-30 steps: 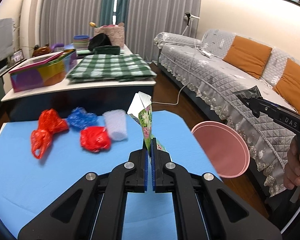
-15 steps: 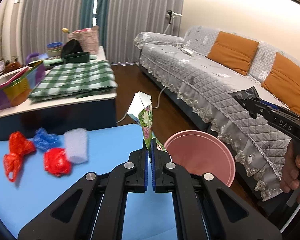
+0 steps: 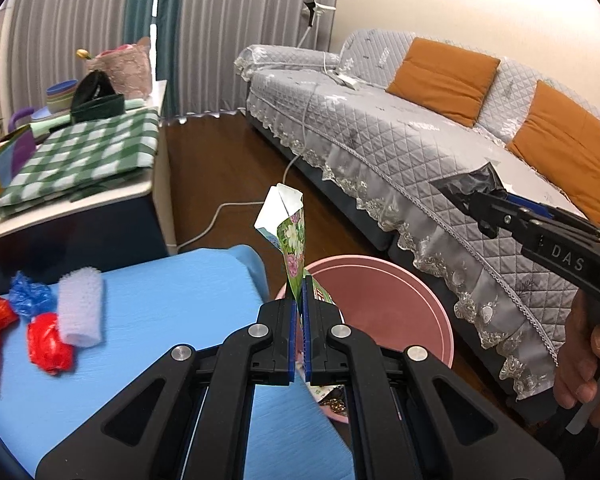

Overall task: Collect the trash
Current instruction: 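Carry the green snack bag and black plastic bag over the pink bin with both grippers, then open both grippers to drop the snack bag and black bag into the bin, then move both open grippers back over the table toward the remaining trash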

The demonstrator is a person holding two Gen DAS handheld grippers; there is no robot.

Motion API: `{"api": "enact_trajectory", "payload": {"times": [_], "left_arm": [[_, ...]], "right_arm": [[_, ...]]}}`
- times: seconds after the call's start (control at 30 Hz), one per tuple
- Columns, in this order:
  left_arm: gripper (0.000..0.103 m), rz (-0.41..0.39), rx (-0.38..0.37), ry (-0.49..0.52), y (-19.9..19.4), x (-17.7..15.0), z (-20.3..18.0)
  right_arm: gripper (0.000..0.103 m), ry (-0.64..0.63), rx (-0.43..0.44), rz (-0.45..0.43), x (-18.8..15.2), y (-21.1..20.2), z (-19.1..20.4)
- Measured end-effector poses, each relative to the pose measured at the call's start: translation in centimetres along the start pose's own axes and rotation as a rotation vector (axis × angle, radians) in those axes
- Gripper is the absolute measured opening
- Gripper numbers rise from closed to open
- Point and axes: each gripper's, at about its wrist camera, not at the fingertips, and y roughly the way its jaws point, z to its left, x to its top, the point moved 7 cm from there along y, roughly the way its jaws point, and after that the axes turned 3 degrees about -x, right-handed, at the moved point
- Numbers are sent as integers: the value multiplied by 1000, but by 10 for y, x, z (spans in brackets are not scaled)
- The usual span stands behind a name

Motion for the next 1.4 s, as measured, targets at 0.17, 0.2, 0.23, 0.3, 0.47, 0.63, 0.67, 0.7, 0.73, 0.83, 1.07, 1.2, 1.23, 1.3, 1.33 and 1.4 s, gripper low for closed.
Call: {"api": "enact_trajectory", "payload": {"times": [0.17, 0.2, 0.23, 0.3, 0.47, 0.63, 0.67, 0.7, 0.73, 0.83, 1.07, 1.2, 1.23, 1.3, 1.33, 1.4], "left_arm": [[2, 18, -5, 7, 13, -2, -5], [2, 23, -5, 8, 15, -2, -5], [2, 26, -5, 8, 17, -3, -6], [2, 34, -5, 8, 22, -4, -7], [2, 55, -16, 11, 30, -7, -11], [10, 81, -18, 15, 36, -9, -13], [12, 79, -13, 16, 36, -10, -13], [13, 79, -11, 17, 35, -10, -13], [13, 79, -10, 17, 34, -10, -12], [16, 77, -3, 13, 29, -11, -8], [17, 62, 28, 8, 8, -11, 7], [17, 48, 57, -8, -11, -12, 27], [17, 44, 65, -13, -17, -13, 33], [17, 38, 78, -21, -26, -13, 42], [17, 33, 86, -25, -31, -14, 48], [17, 25, 102, -36, -41, -15, 61]], "right_arm": [[42, 18, -1, 15, -2, 9, -7], [42, 21, 0, 17, -3, 10, -8], [42, 23, 1, 19, -3, 11, -9], [43, 26, 3, 24, -4, 13, -9], [43, 33, 6, 40, -6, 19, -12], [66, 51, -7, 41, -7, 21, -16], [70, 52, -8, 38, -7, 20, -16], [72, 50, -11, 36, -7, 20, -16], [72, 49, -13, 35, -7, 20, -17], [73, 52, -12, 34, -6, 19, -17], [73, 52, 3, 8, -3, 13, -9], [73, 34, 27, -12, -3, 7, 5], [73, 26, 34, -19, -3, 4, 9], [73, 7, 50, -38, -2, -2, 21], [73, 3, 57, -44, -2, -5, 25], [73, -4, 87, -60, -1, -12, 37]]}}
